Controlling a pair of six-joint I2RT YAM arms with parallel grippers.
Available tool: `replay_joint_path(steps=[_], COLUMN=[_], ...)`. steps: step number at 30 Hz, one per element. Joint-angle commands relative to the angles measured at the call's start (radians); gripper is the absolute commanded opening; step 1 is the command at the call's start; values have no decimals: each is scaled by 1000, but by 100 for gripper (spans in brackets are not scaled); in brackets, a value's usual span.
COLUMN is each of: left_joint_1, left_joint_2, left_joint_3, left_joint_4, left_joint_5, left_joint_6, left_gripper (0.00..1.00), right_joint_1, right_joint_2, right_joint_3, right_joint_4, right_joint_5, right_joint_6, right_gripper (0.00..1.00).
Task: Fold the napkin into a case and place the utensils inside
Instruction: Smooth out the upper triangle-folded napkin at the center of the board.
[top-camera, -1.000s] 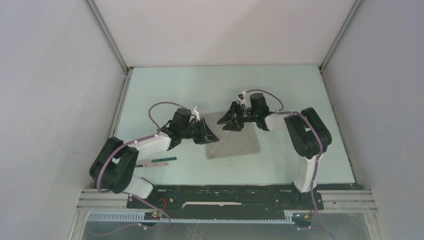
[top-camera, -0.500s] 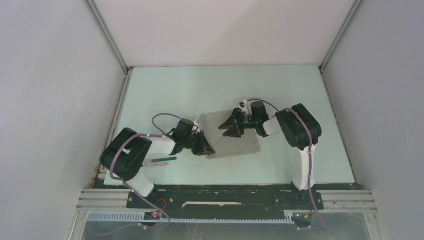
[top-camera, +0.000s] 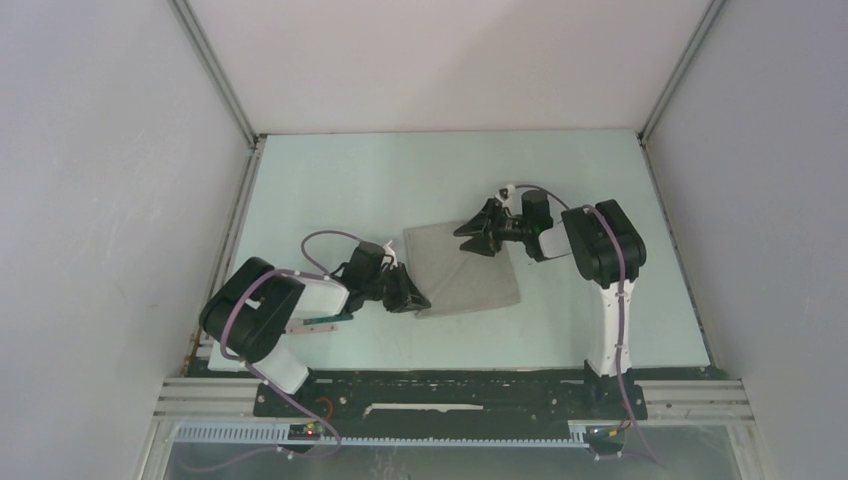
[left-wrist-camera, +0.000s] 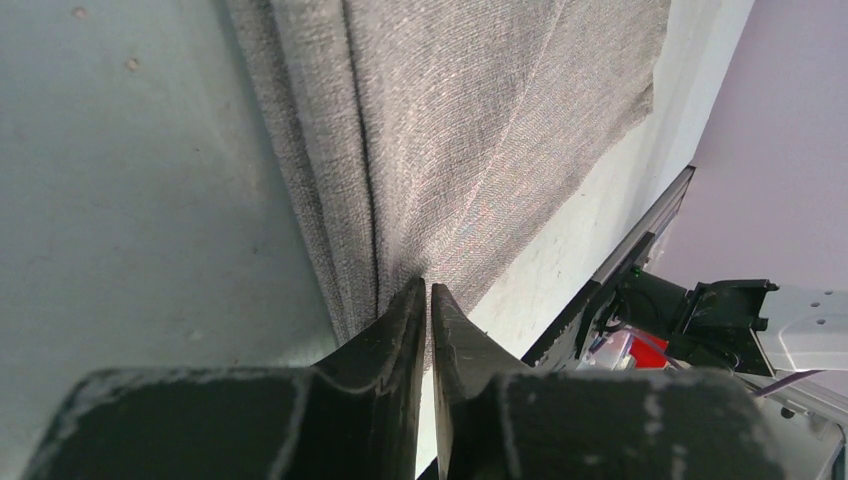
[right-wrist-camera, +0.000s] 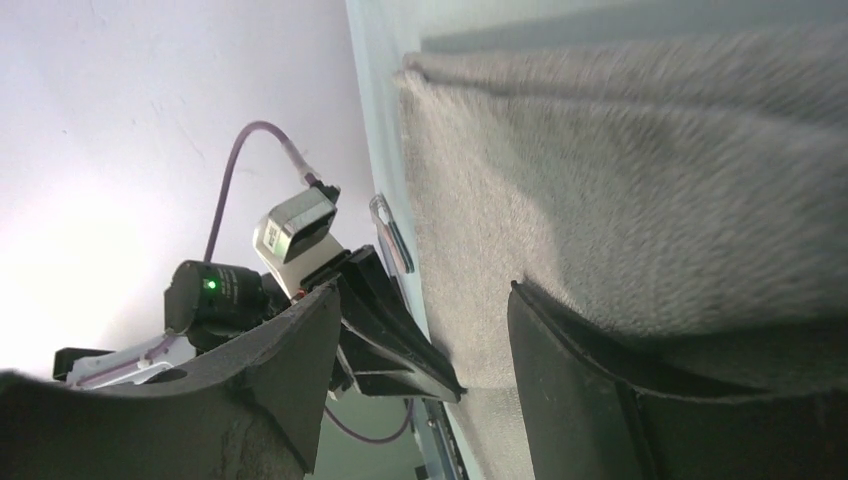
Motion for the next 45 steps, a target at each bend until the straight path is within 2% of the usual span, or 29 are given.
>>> replay_joint_path(steps=[1, 10, 13, 15, 19, 21, 23, 26, 29, 31, 33, 36, 41, 43, 45], left_joint_1=[1, 1, 2, 1, 5, 22, 51, 109, 153, 179, 213, 248, 285, 287, 287], left_joint_2=[-12, -21, -46, -75, -183, -240, -302, -386, -439, -445, -441, -450, -414, -414, -423], left_joint_3=[-25, -29, -17, 4, 109, 170, 219, 230, 227, 227, 226, 215, 209, 193, 179], left_joint_4=[-42, -35, -47, -77, -248, -359, -455, -521, -561, -574, -585, -582, -554, -527, -517], left_joint_5=[-29, -17, -8, 3, -42, -93, -167, -242, -279, -277, -236, -199, -130, -116, -112], left_joint_6=[7, 6, 7, 11, 79, 119, 134, 133, 136, 138, 131, 126, 100, 86, 82], left_gripper=[16, 16, 19, 24, 48, 58, 61, 61, 61, 64, 65, 64, 47, 44, 43], right_joint_1=[-77, -173, -183, -183, -165, -117, -46, 95, 237, 299, 344, 391, 436, 438, 439], right_joint_2=[30, 45, 10, -61, -207, -274, -321, -357, -338, -310, -252, -156, -74, -36, -2], right_joint_3=[41, 177, 255, 299, 349, 354, 353, 341, 353, 380, 421, 556, 663, 702, 740], right_joint_4=[-38, -209, -346, -485, -842, -1000, -1142, -1161, -1070, -1024, -990, -1071, -1127, -1138, -1151], right_joint_5=[26, -10, -47, -38, 86, 227, 410, 626, 750, 827, 852, 903, 941, 942, 933], right_joint_6=[-4, -104, -189, -283, -499, -596, -631, -568, -497, -471, -463, -497, -544, -553, -561], right_gripper=[71, 72, 74, 75, 76, 76, 76, 73, 66, 62, 59, 53, 53, 52, 44])
